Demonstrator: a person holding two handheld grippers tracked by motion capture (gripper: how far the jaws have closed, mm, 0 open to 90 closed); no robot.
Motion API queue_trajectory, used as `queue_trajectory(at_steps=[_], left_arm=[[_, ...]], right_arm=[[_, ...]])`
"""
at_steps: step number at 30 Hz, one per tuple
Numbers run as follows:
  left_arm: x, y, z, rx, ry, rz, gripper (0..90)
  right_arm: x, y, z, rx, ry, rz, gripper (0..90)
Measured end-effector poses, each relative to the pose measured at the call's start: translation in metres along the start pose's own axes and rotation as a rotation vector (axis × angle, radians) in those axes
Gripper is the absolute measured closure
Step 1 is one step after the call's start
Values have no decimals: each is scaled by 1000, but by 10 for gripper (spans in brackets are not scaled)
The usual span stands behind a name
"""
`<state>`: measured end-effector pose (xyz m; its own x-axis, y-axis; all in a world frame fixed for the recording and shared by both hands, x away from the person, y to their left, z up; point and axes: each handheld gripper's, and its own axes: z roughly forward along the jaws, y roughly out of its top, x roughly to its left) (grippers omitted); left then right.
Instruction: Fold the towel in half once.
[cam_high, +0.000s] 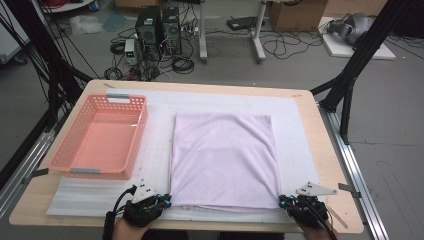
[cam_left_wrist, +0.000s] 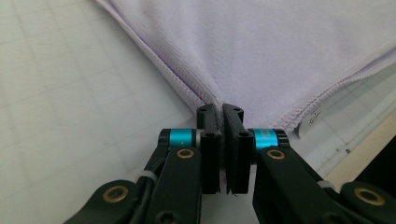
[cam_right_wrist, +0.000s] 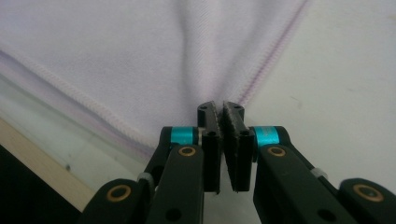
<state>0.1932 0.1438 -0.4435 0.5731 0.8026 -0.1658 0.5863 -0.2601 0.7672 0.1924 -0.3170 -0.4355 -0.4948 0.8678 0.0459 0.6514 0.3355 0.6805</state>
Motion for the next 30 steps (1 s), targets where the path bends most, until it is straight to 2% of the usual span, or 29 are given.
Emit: queue_trajectory(at_steps=[2, 4, 6, 7, 8, 9, 10, 11, 12, 14, 16, 18, 20, 21, 23, 24, 27, 29, 30], left_arm=[[2, 0, -8, -1, -14, -17, 856], [-1, -1, -13, 18, -16, 0, 856], [-4, -3, -13, 51, -10, 15, 849], [-4, -4, -11, 83, -22, 15, 833], [-3, -6, -11, 92, -23, 3, 793], [-2, -5, -13, 81, -4, -8, 738], [0, -4, -14, 71, 5, -15, 606], [2, -2, -16, 41, 9, -23, 562], [5, 0, -18, -2, 10, -34, 556], [9, 3, -20, -62, 8, -46, 498], [12, 7, -18, -107, -9, -37, 497], [13, 10, -13, -127, -5, -6, 502], [12, 11, -8, -125, -21, 11, 529], [10, 11, -5, -109, -32, 24, 537], [7, 10, 0, -96, -37, 38, 542], [6, 10, 2, -90, -32, 48, 543], [7, 9, 10, -67, -8, 67, 584], [6, 6, 15, -29, 5, 91, 673], [4, 3, 16, -40, 8, 113, 716]], right_arm=[[-1, -1, -8, -8, 10, -4, 864], [2, 1, -15, -6, 6, -23, 865], [8, 2, -16, 53, 2, -52, 862], [12, 1, -14, 78, -9, -79, 855], [16, 0, -14, 99, -15, -89, 826], [17, -2, -13, 116, -18, -87, 786], [17, -2, -15, 110, -36, -85, 702], [16, -1, -17, 94, -44, -69, 656], [13, -1, -20, 63, -50, -58, 646], [8, 1, -24, -15, -59, -31, 598], [6, 3, -24, -78, -47, -26, 587], [8, 5, -19, -123, -23, -34, 603], [15, 7, -9, -113, 45, -76, 627], [19, 7, -6, -113, 103, -85, 627], [25, 6, -2, -108, 150, -120, 618], [26, 5, -1, -101, 146, -126, 610], [25, 5, 7, -82, 84, -124, 636], [22, 2, 13, -50, 81, -116, 719], [22, 1, 13, -63, 83, -115, 790]])
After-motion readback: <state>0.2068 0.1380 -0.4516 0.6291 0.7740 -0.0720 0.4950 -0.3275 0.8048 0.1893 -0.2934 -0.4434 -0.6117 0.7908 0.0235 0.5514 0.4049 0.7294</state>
